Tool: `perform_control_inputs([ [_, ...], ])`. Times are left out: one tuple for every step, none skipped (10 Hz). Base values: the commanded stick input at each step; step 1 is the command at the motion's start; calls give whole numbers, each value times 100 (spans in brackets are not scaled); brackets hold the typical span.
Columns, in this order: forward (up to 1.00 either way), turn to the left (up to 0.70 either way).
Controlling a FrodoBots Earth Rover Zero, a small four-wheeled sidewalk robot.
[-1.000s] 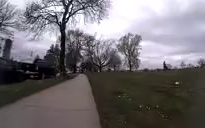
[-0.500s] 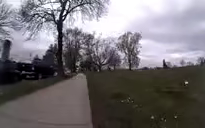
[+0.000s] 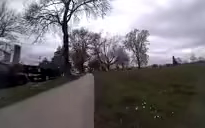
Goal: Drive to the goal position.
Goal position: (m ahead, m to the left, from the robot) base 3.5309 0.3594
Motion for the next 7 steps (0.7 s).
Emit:
perform_control_inputs([
  [0, 0],
  [0, 0],
  [0, 0],
  [0, 0],
  [0, 0],
  [0, 0],
  [48, 0],
])
